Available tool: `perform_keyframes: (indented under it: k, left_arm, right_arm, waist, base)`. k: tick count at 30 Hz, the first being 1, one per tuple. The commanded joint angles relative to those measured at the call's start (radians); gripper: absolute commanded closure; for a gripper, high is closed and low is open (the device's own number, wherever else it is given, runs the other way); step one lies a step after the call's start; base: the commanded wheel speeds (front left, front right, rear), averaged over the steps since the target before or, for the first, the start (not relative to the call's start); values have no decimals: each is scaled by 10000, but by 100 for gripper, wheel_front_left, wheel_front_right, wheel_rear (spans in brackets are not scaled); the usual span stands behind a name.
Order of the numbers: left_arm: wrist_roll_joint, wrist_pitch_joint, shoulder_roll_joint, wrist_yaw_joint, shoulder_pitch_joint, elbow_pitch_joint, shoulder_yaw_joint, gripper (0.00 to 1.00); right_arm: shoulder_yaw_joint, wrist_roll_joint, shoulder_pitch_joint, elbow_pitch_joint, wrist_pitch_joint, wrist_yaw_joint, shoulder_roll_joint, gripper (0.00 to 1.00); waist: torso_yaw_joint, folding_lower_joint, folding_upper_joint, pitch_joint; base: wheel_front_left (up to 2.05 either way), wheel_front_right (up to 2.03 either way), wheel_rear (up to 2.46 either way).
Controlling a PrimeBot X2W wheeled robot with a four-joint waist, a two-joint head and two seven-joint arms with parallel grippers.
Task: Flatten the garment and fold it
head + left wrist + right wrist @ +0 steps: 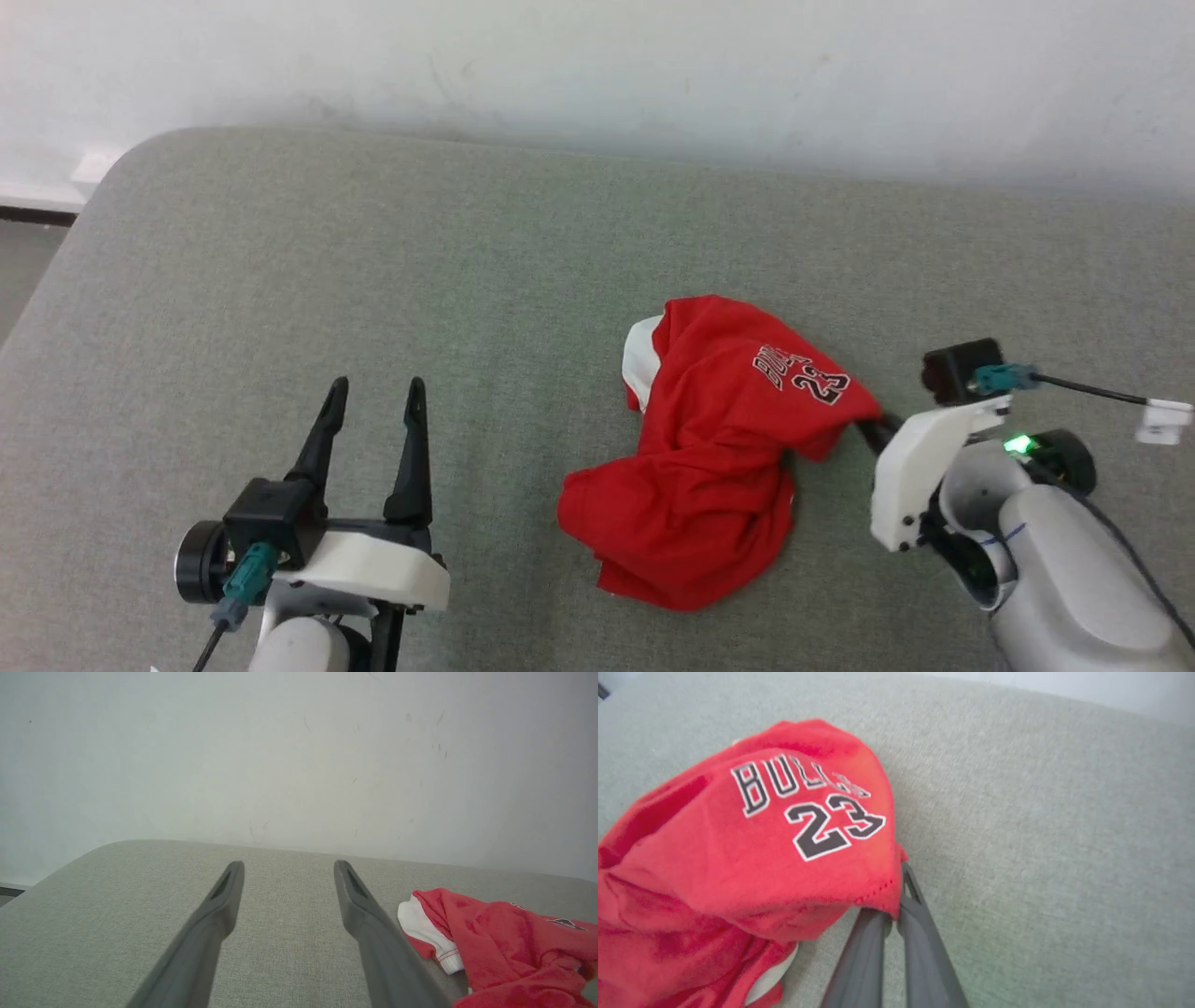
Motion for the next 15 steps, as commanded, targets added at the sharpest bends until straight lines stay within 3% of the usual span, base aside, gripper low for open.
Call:
perform_keyframes:
  k: [1,8,15]
  left_arm:
    - [46,-54,-17,-82,86,-9,48,0]
    - [102,-54,-46,-111,300,-45,203,0]
    - [115,-54,-102,-144,395,-76,297,0]
  right_arm:
    - [-62,-54,136,-98,-120,-7,-43,100]
    - [-1332,-667,1171,-1682,-920,-7,-367,100]
    - [-4611,-1846,2908,-3724,-450,-7,-196,100]
  waist:
    - [-112,-1,0,-109]
    - [-449,-1,0,-296]
    - [-710,-1,0,-357]
  base:
    - [0,0,0]
    - [0,0,0]
    - [0,0,0]
